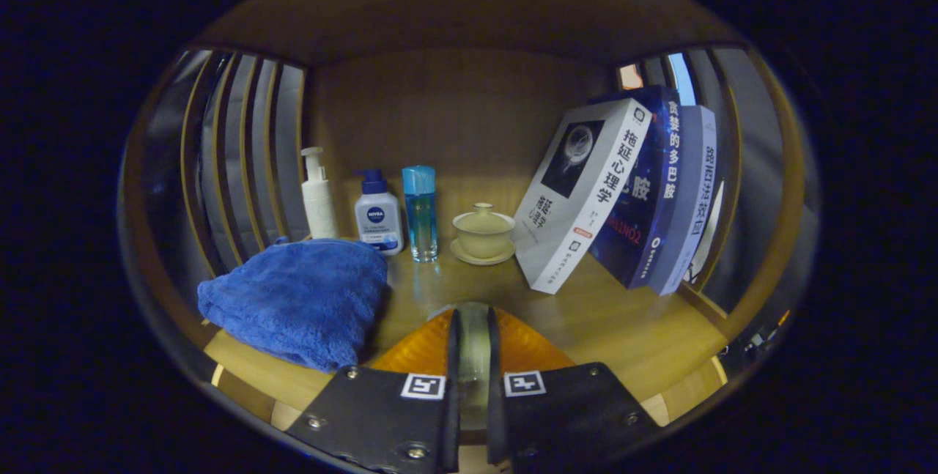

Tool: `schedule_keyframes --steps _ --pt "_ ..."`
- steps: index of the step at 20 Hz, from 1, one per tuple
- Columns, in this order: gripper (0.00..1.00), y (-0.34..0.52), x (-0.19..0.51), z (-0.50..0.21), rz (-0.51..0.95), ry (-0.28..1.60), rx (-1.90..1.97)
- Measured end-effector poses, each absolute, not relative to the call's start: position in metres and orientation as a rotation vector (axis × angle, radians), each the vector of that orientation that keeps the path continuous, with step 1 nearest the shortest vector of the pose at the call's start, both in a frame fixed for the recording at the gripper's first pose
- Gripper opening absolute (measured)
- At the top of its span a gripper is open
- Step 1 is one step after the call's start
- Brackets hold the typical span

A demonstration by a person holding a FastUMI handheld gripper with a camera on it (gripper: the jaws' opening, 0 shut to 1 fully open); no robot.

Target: Pull open the drawer, take out the items inside it, and place them on the countertop above the cabinet.

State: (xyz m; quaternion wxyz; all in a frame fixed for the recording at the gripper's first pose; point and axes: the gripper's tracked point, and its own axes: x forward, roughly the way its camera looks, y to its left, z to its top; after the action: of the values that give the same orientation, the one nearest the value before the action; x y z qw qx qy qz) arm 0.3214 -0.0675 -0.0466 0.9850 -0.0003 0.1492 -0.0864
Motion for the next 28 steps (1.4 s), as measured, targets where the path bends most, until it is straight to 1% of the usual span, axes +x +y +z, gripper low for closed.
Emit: schedule_keyframes --steps 6,9,11,13,14,15,19,21,25,28 --pt "0.15 -0.068 0.336 -0.047 -0.157 0.294 0.007" --pt "0.16 -0.07 0.327 -0.043 -0.176 0.292 -0.025" --pt "0.16 -0.062 0.319 -0.039 -0.157 0.294 -0.04" --pt "0.18 -0.058 0.304 -0.035 -0.16 0.292 -0.067" --pt "0.19 -0.061 0.3 -0.032 -0.189 0.285 -0.085" --pt "0.21 -0.061 0.292 -0.026 -0.197 0.268 -0.08" --pt "0.67 -0.045 0.269 -0.017 -0.202 0.282 -0.041" --pt "0.89 -0.04 0.254 -0.005 -0.208 0.258 -0.022" --pt "0.95 -0.032 0.215 0.023 -0.228 0.202 0.011" --pt "0.95 -0.024 0.186 0.037 -0.228 0.182 0.01"
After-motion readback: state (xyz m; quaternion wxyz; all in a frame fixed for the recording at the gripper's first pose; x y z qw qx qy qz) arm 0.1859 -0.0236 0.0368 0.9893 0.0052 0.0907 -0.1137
